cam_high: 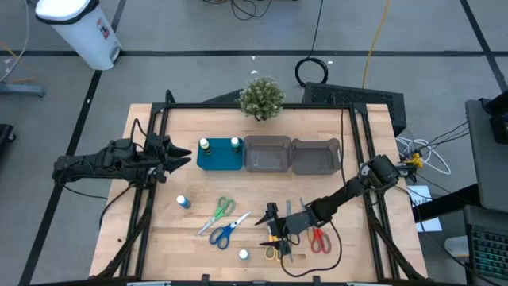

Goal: Pick & Place Paint Supplies
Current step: Put the bottom blue paint bottle into the blue bin

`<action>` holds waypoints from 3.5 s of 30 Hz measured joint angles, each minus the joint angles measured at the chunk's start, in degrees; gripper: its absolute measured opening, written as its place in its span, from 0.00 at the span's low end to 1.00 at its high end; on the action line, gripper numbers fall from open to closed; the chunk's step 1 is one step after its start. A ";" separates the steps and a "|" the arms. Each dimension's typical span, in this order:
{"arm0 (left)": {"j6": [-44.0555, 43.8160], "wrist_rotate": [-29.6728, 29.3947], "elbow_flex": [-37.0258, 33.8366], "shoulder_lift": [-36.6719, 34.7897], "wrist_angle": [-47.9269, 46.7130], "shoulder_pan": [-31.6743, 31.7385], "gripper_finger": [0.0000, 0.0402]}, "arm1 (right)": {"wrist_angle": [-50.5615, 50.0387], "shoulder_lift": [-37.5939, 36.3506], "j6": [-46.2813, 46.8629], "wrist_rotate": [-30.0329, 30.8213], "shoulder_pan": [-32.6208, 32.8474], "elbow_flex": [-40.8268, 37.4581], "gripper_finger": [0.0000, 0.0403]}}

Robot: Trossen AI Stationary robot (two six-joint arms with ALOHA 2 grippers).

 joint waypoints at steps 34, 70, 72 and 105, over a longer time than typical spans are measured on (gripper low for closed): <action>0.05 0.00 0.00 0.00 -0.04 0.00 0.42 | -3.84 12.35 2.12 -3.45 1.65 16.22 0.81; 0.03 0.00 0.00 0.00 0.02 0.02 0.42 | 3.43 16.45 2.38 -4.52 0.79 17.48 0.29; 0.03 0.00 0.00 0.00 0.02 0.00 0.42 | 3.45 15.65 2.45 -4.54 0.79 17.46 0.26; 10.53 -0.91 -9.59 6.27 26.94 0.00 0.42 | 9.15 -14.14 6.29 -4.33 -9.01 -9.57 0.24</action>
